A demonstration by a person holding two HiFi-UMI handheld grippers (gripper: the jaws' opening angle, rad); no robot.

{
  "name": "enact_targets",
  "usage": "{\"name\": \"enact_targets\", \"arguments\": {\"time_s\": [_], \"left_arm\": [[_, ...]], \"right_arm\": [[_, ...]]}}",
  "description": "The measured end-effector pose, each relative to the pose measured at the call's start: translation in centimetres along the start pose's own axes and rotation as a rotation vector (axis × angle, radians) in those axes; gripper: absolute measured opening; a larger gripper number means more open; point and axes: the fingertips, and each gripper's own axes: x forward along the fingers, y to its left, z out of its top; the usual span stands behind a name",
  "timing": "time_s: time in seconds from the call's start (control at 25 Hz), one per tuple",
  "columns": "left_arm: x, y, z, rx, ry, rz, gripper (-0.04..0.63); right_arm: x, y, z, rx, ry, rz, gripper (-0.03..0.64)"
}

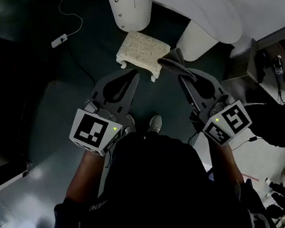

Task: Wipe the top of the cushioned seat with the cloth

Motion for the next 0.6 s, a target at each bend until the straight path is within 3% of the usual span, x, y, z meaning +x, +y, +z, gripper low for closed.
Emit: {"name": "enact_targets", "arguments": {"time_s": [0.6], "left_arm": [[2.6, -2.1, 0.4, -0.001, -0.006, 0.022, 0.008]], "right_arm": [[-1.9, -2.7, -0.2, 0.037, -0.008, 0.019, 0.032]]}}
